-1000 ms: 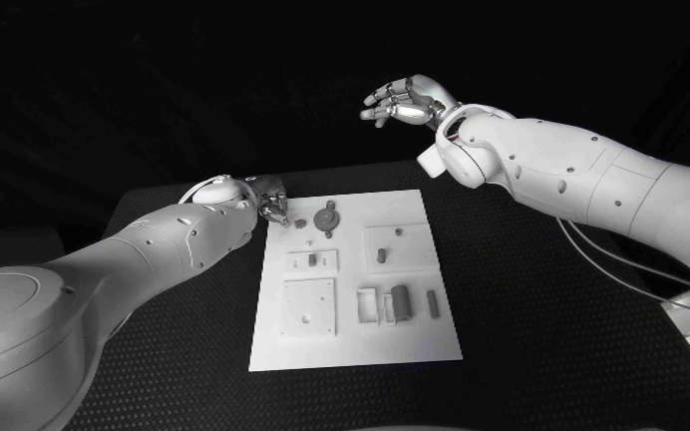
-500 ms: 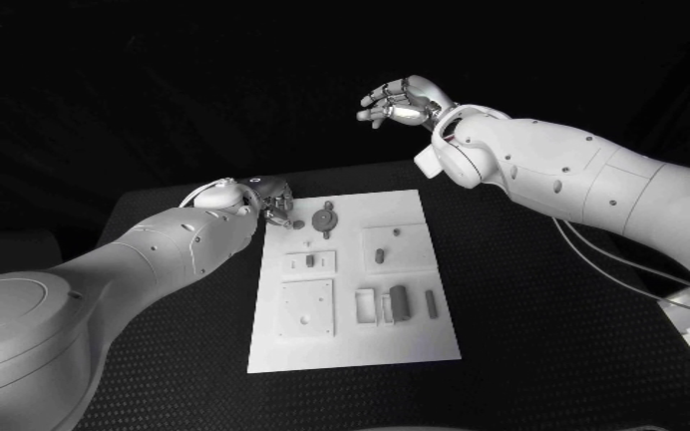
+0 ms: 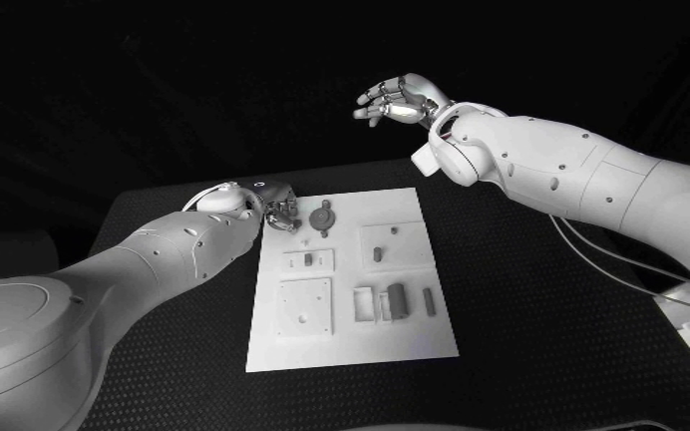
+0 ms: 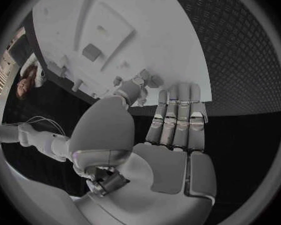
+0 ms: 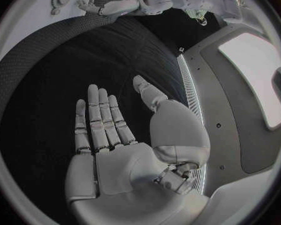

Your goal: Assemble the parts on the task board

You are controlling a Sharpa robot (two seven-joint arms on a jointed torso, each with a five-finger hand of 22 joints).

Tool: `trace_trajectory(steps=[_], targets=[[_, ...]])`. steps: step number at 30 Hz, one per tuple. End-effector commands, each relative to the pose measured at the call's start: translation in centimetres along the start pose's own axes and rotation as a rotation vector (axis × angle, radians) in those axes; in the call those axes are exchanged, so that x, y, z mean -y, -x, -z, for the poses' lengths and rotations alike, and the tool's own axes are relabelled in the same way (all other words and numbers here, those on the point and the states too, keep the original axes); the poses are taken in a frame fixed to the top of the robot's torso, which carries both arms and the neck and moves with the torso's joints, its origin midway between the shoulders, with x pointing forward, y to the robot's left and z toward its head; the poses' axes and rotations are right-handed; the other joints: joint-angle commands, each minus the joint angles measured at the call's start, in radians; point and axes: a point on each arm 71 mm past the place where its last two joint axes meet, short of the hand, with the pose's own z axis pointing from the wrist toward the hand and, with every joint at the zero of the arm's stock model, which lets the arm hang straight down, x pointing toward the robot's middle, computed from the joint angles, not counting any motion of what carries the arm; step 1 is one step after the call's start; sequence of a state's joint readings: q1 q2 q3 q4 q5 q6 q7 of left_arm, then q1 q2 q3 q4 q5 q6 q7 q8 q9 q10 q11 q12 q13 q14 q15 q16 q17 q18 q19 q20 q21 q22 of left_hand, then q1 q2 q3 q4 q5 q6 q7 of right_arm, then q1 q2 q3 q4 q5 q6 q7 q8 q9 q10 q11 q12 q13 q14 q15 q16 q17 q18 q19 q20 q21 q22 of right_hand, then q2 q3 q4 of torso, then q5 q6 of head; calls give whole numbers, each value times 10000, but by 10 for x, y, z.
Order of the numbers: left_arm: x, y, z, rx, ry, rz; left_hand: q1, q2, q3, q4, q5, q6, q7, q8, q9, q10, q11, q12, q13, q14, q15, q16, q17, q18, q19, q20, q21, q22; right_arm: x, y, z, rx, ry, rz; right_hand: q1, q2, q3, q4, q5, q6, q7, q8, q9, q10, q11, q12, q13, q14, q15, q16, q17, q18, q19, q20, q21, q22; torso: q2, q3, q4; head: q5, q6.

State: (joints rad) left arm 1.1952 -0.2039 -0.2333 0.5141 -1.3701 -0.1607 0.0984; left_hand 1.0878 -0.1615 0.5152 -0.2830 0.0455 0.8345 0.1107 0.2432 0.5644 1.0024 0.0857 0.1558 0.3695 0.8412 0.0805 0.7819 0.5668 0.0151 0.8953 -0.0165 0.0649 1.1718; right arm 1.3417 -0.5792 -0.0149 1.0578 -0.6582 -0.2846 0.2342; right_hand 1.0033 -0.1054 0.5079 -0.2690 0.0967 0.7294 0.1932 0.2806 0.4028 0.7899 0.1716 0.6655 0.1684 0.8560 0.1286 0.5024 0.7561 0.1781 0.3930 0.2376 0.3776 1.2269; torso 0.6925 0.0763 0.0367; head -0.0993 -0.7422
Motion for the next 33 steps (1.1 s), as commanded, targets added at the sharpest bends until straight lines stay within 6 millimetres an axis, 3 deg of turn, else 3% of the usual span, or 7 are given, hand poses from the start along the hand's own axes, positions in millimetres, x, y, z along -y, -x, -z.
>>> trace_trajectory(steps=[1,7,23,28,33], targets=[[3,-3,0,-289,-190,-31,-99,38,-59,17,33,87,-8,58,-12,92,14,-57,-20,47,-13,15,-14,-70,59,-26,44,2,-2,-1,0,-37,98,29,41,57,41,-21,-14,-76,410,39,-16,-40,-4,60,-12,86,8,-23,-12,-158,7,-3,-70,13,-6,-5,4,-10,4],[0,-8,0,-388,-97,-8,-127,140,-62,29,34,156,0,84,-29,184,4,-78,-58,53,-20,16,-18,-72,64,-35,46,13,-2,-1,0,-53,114,22,39,59,40,-20,-14,-76,410,40,-17,-39,-4,62,-15,88,8,-24,-14,-158,8,-2,-73,17,5,0,-3,-40,1],[-4,-17,1,-703,70,41,-91,845,108,40,35,465,7,189,-112,604,3,-194,-231,192,-96,68,-22,-84,164,-100,79,112,-6,-1,-1,-80,188,14,29,60,35,-12,-14,-75,411,44,-20,-38,-4,66,-22,90,8,-25,-18,-159,11,-1,-81,26,-2,-2,1,-122,-79],[-4,-21,1,-796,78,61,-76,938,134,18,34,521,2,204,-133,694,-5,-243,-269,220,-108,76,-24,-92,182,-114,85,144,-7,-2,-1,-95,201,8,27,60,35,-10,-14,-75,410,45,-21,-37,-4,67,-24,90,7,-26,-19,-159,12,-1,-84,29,2,3,-1,-139,-90],[-1,-25,1,-980,-10,103,-87,885,115,-3,34,528,-3,199,-150,725,-6,-280,-294,231,-113,77,-27,-98,189,-122,87,164,-7,-2,-1,-99,211,5,24,59,33,-8,-14,-74,410,47,-22,-35,-5,69,-26,91,8,-26,-20,-159,11,-1,-88,32,1,-2,1,-157,-122]])
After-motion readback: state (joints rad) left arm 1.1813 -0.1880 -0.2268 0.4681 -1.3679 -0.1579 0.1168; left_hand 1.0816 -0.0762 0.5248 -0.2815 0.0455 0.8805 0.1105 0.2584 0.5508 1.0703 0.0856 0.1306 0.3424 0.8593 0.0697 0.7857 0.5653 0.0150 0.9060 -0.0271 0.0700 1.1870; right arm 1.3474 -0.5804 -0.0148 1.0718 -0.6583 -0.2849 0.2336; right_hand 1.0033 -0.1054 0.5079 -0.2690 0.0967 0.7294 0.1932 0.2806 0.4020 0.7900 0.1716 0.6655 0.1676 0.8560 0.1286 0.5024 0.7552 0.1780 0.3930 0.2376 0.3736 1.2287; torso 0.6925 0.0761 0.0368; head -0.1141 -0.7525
